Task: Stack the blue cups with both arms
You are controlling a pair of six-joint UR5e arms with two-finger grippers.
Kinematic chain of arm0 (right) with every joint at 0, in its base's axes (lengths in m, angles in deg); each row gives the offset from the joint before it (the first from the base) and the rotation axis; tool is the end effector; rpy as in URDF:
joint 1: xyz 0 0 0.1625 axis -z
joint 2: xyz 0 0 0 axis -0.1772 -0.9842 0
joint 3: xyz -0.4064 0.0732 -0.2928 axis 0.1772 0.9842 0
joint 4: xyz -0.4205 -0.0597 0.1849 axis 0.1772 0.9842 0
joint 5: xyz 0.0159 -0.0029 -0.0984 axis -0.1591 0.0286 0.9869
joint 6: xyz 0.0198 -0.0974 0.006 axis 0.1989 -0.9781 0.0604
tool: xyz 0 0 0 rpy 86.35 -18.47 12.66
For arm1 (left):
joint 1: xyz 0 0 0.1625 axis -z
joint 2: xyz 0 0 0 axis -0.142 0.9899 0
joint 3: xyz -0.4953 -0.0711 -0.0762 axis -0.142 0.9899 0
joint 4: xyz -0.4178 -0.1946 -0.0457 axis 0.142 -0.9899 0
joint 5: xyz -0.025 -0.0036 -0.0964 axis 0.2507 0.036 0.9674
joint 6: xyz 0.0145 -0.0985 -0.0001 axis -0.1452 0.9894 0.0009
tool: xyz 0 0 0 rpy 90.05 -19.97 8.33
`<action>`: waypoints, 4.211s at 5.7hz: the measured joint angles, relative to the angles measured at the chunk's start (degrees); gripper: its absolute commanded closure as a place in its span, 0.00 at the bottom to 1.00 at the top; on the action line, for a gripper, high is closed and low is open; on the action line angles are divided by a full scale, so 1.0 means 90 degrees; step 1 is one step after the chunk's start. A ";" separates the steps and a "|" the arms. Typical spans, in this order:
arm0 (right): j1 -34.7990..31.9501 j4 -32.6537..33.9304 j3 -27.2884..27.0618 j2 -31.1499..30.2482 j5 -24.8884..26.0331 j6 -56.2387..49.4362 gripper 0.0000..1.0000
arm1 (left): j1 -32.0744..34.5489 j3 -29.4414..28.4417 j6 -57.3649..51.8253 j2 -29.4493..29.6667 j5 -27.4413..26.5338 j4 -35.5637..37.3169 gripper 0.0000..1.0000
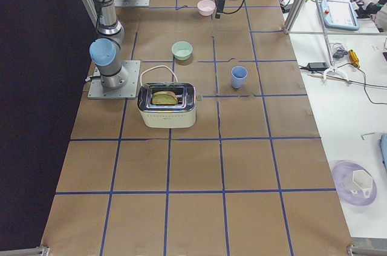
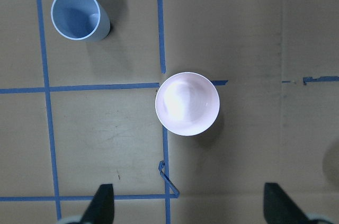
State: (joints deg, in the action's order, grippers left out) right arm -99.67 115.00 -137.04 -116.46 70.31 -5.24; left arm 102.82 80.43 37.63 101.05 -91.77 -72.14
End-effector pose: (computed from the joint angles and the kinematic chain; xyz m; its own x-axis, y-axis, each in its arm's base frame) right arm 0.1236 -0.6127 0.5863 -0.9952 0.0864 0.0464 0.0899 0.9926 0.0816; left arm -0.1762 -0.5535 0.6060 -0.9993 0.0283 -0.0259 0.0291 0.9991 -0.0312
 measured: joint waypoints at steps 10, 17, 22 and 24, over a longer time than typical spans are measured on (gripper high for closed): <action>0.1534 0.1082 0.0772 0.1304 -0.0093 -0.1908 0.00 | -0.1016 -0.0350 -0.0505 0.1017 0.0062 0.0388 0.01; 0.1984 0.3256 -0.1029 0.2016 -0.0099 -0.2362 0.05 | -0.1123 -0.0211 -0.0782 0.3297 0.0019 0.1946 0.69; 0.1982 0.3297 -0.1075 0.2101 -0.0320 -0.2297 0.93 | -0.1012 -0.0424 -0.0868 0.3244 -0.0201 0.1966 0.99; 0.1982 0.3300 -0.1034 0.2069 -0.0464 -0.2258 0.93 | -0.0356 -0.0708 0.0253 0.3204 0.0176 0.1966 0.99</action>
State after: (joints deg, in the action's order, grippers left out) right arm -81.83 144.70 -146.35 -97.84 66.13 -25.56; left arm 99.61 74.06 39.91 129.89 -90.19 -54.44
